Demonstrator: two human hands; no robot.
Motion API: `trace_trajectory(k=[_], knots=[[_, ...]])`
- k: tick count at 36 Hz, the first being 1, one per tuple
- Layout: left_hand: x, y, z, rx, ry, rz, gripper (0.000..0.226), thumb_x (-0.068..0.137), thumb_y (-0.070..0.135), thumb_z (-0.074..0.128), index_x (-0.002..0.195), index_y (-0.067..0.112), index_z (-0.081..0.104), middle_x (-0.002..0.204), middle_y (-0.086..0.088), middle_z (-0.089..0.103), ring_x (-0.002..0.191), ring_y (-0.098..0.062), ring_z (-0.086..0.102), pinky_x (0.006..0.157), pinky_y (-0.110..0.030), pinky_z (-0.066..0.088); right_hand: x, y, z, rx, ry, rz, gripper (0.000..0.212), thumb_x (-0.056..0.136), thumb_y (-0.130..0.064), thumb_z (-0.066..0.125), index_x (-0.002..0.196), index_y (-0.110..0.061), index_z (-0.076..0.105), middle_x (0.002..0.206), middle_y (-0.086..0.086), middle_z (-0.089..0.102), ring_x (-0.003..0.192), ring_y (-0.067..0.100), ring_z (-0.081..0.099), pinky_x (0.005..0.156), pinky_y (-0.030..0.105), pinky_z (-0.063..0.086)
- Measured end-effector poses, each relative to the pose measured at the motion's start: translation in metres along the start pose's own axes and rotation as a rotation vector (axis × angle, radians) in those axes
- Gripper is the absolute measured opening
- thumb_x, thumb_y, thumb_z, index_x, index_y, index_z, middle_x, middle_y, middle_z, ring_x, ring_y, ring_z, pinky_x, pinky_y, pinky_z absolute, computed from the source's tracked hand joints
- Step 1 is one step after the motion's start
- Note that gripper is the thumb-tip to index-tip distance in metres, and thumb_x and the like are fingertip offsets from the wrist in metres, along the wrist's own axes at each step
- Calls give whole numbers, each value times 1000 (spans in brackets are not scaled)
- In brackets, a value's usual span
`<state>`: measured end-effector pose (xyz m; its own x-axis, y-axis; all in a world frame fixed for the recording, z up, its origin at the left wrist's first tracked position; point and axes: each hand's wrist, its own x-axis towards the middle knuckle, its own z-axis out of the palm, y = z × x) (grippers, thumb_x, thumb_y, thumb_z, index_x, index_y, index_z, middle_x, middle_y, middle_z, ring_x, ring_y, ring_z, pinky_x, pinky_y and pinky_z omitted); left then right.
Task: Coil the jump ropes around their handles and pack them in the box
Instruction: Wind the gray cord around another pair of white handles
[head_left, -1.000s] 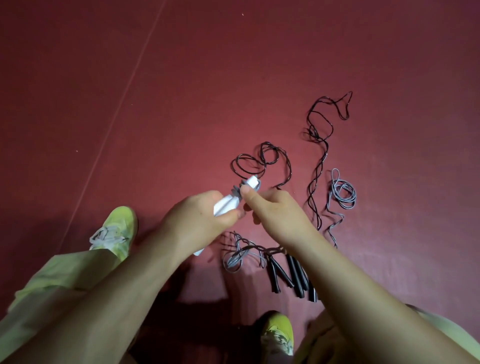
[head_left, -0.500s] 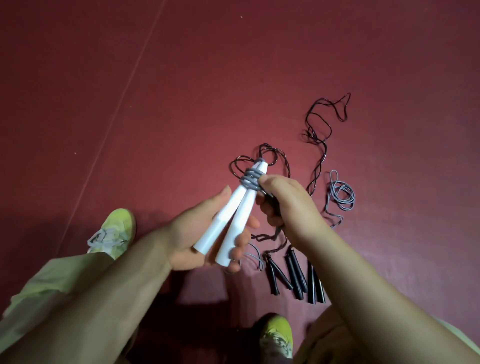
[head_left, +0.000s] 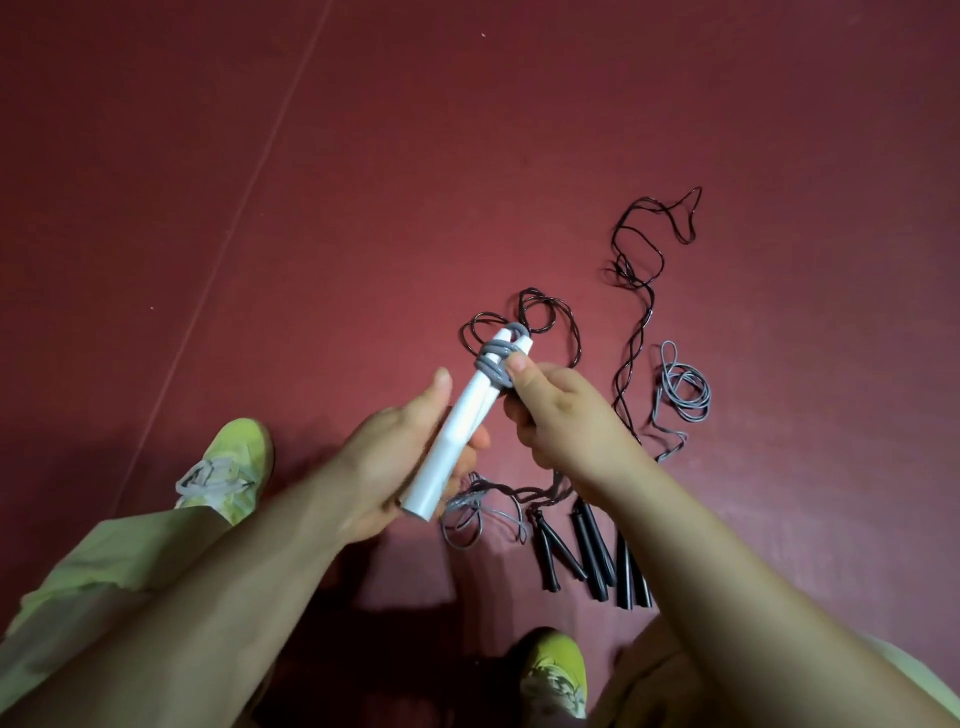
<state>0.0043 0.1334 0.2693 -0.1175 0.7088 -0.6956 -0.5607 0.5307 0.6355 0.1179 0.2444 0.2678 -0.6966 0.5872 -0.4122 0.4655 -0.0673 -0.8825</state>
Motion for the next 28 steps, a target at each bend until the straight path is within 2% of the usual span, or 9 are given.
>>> trace_trajectory(k=[3, 5, 7, 9, 12, 15, 17, 21, 28], knots=[[-3, 3, -3, -48, -137, -78, 70, 77, 73, 38, 85, 6, 58, 59, -3, 54, 43, -16, 49, 42, -21, 41, -1, 0, 0, 26, 11, -33, 35, 100, -42, 38, 76, -15, 43, 58, -8, 33, 43, 2, 25, 42, 15, 23], [-6, 4, -3, -54, -201, -75, 56, 67, 58, 71, 89, 8, 59, 63, -3, 60, 45, -16, 55, 43, -23, 46, -1, 2, 0, 13, 30, -45, 38, 97, -45, 39, 78, -13, 47, 57, -9, 35, 45, 3, 28, 47, 19, 24], [-7, 3, -1, -60, -212, -50, 52, 48, 37, 75, 88, 9, 60, 62, -3, 61, 43, -14, 55, 42, -23, 46, -1, 2, 0, 4, 41, -59, 40, 98, -44, 38, 77, -12, 48, 57, -10, 38, 46, 4, 30, 49, 21, 25], [-5, 2, -2, -65, -186, -28, 52, 42, 32, 72, 86, 9, 59, 56, 1, 55, 39, -11, 47, 38, -21, 41, -1, 2, 1, 13, 52, -46, 40, 101, -41, 38, 74, -14, 46, 57, -9, 40, 45, 3, 32, 48, 19, 26], [-3, 3, -2, 12, -147, 9, 44, 47, 29, 72, 84, 10, 56, 52, 4, 47, 37, -8, 39, 36, -19, 33, -3, 0, 1, -59, 77, 11, 44, 102, -41, 36, 69, -15, 51, 52, -8, 47, 41, 4, 36, 47, 21, 28], [-1, 1, -1, 205, -13, 86, 21, 72, 19, 73, 74, 13, 52, 52, 5, 46, 36, -6, 40, 38, -16, 33, -4, 0, 2, -113, 71, 66, 48, 102, -44, 34, 70, -16, 57, 52, -7, 54, 41, 7, 39, 48, 24, 30], [1, -1, -2, 355, 61, 150, 25, 71, 30, 71, 69, 15, 50, 54, 5, 47, 41, -7, 43, 46, -20, 38, -4, -1, 3, -99, 43, 102, 51, 101, -46, 31, 79, -12, 62, 61, -2, 59, 44, 10, 41, 49, 25, 32], [4, -5, -6, 692, 165, 177, 46, 59, 50, 63, 79, 9, 53, 65, 0, 52, 59, -19, 52, 62, -33, 44, -6, -5, 1, -87, -12, 202, 67, 95, -62, 27, 79, -8, 64, 53, -4, 57, 42, 11, 42, 48, 24, 32], [4, -6, -5, 1018, 264, 341, 45, 69, 48, 73, 82, 10, 54, 71, -3, 52, 63, -20, 45, 58, -33, 34, -3, -2, 0, -60, -5, 222, 48, 92, -57, 45, 66, -17, 51, 50, -7, 44, 42, 11, 30, 47, 26, 24]])
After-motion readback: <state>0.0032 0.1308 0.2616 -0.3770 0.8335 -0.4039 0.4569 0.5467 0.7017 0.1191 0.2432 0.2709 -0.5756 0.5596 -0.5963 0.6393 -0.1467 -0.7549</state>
